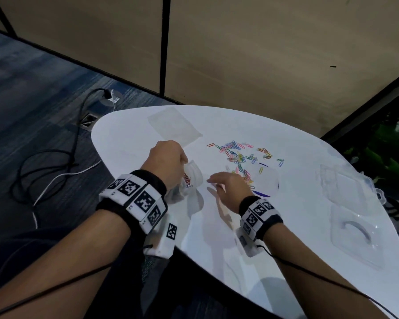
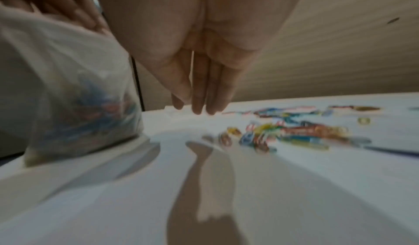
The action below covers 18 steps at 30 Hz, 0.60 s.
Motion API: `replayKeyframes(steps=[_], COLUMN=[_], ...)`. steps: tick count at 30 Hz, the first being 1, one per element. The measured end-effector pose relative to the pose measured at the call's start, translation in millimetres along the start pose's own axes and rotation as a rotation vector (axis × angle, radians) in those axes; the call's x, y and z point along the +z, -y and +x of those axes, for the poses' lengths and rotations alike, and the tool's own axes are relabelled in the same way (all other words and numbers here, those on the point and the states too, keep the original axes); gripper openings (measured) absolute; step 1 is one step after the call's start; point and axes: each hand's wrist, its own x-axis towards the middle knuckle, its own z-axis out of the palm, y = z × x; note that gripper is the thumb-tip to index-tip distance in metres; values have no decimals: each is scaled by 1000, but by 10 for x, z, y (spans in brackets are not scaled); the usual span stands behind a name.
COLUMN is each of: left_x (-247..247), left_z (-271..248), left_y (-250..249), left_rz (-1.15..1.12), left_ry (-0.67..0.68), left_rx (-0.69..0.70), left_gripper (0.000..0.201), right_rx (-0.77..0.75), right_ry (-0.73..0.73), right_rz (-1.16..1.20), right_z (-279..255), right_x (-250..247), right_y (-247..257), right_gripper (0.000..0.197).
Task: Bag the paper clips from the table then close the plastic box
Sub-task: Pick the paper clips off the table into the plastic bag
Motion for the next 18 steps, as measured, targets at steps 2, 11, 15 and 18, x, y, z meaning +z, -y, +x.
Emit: replayKeyframes(steps=[2,11,15,18], left_x=[6,71,93,104], left_z=[2,27,32,30], left_y=[-3,-56,-80,-102], left_rz=[10,-10,29,55], left_ry=[-5,19,21,17], left_rx=[3,-9,-3,3], left_gripper=[24,24,24,23], right_rx=[-113,179,121,206], right_ry=[156,136,19,-11], right_rz=[-268,-590,-482,-391], right_z=[28,86,144,187], right_x=[149,67,-60,-183], right_y=[-107,-753,-851,-803], right_gripper=[41,49,29,23])
